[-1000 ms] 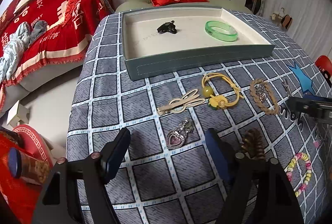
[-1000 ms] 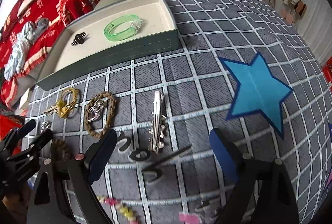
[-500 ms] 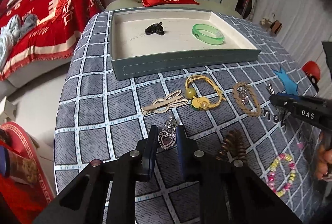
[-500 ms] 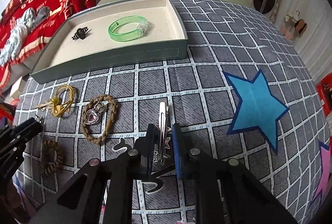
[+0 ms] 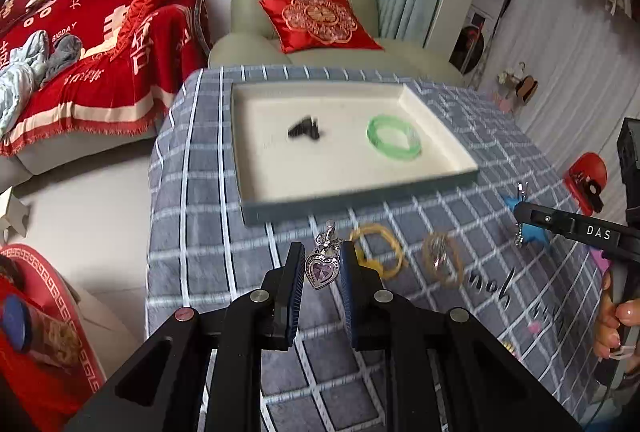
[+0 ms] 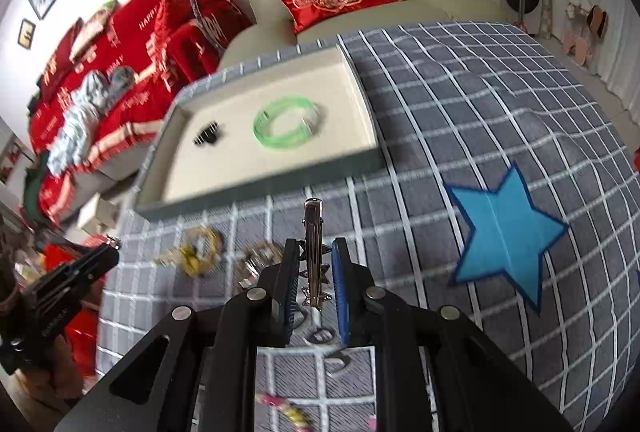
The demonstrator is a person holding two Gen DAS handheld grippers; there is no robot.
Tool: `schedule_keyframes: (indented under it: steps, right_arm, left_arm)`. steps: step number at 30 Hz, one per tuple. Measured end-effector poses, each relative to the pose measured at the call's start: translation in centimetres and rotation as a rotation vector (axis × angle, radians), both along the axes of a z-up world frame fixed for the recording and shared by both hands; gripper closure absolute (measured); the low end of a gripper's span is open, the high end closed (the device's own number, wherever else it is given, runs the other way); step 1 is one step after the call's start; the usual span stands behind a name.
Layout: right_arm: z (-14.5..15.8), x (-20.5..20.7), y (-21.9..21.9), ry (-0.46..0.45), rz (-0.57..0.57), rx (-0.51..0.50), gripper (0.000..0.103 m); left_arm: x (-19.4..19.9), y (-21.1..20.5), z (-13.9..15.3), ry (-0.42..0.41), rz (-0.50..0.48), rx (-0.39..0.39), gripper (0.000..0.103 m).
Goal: Organize jewelry
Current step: 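Grasp the silver hairpin with the right gripper while the left grasps the heart pendant, then lower both items into the tray and open both grippers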
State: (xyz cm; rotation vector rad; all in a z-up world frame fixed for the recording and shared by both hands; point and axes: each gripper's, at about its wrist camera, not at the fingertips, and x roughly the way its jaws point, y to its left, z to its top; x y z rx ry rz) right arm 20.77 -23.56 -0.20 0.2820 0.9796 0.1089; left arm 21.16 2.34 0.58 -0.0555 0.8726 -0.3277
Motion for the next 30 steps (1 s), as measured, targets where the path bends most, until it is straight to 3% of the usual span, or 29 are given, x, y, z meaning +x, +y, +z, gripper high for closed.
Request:
schedule_keyframes:
  steps: [8,13,17,23,30]
  right_arm:
    - [2.4,5.4,1.3,-0.002,0.061,0.038,0.085]
    - [1.8,9.7,3.5,0.042,0.115,0.073,0.085]
    - [-0.2,12.7,5.4,0.097,0.145,0.089,0.085]
    - [-3.7,14.6,7.3,0.176,0.188,0.096,0.085]
    - [-6.0,16.2,6.9,0.206,0.176,0.046,0.085]
  left_arm:
    - [4.9,0.3,4.5,-0.066,0.019,-0.014,0.069]
    - [9.9,-0.6,5.0,-0.053,0.032,-0.015,0.069]
    - [12.7,-1.8,2.9,-0.013,0.039,0.016,0.069]
    - [13.9,-2.9,-1.7,0.079,0.025,0.059,0.069]
    - [14.7,-3.7,-4.1,0.118,0.03,0.089,0.069]
